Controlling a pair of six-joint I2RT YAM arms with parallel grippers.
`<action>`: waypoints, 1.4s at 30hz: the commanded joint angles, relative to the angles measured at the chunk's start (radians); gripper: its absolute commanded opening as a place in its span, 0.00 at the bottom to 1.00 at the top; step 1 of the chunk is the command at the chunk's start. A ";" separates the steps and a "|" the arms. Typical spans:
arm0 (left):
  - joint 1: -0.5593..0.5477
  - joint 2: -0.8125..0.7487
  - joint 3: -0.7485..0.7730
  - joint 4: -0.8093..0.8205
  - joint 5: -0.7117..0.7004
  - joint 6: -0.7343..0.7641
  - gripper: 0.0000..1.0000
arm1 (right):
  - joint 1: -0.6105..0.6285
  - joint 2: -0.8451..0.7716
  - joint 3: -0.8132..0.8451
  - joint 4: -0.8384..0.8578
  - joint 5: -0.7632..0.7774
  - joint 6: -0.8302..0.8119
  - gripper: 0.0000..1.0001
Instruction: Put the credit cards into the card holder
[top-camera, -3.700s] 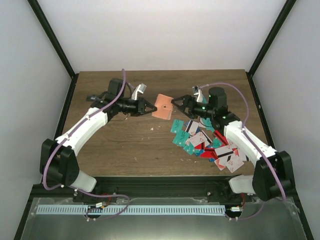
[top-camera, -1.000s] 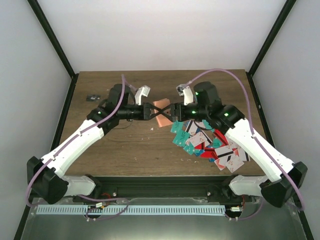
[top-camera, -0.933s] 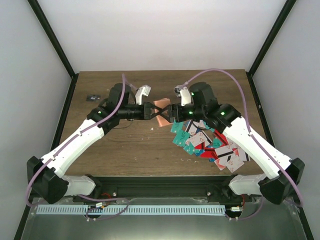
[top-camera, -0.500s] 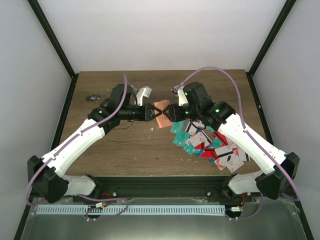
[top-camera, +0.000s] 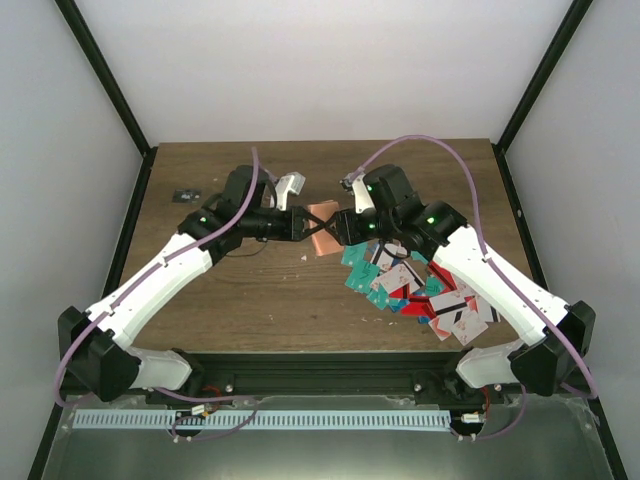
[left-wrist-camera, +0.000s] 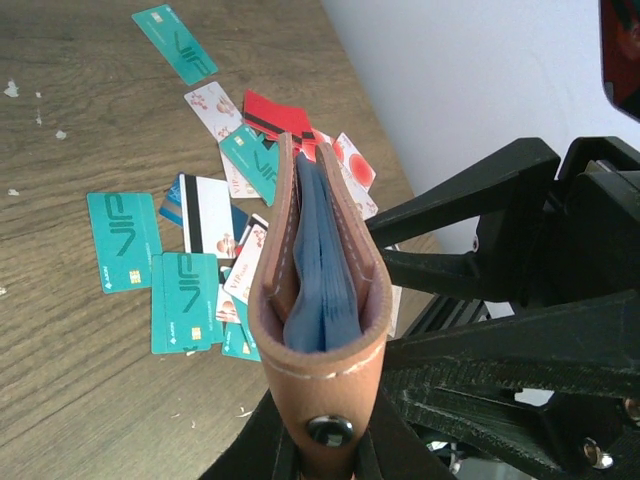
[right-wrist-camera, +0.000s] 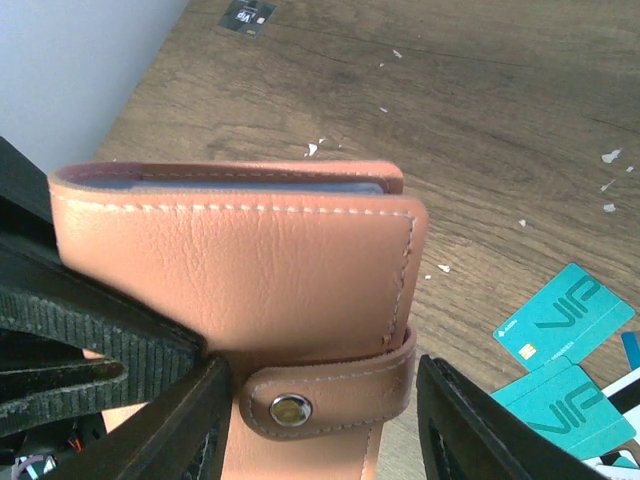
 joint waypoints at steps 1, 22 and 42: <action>-0.007 0.000 0.061 0.022 0.023 0.032 0.04 | 0.008 -0.011 -0.033 -0.008 -0.003 -0.002 0.53; -0.007 0.021 0.193 -0.058 0.095 0.093 0.04 | -0.001 0.002 -0.182 -0.015 0.209 0.075 0.53; -0.005 0.046 0.290 -0.284 -0.024 0.214 0.04 | -0.130 -0.237 -0.384 0.228 -0.225 0.040 0.50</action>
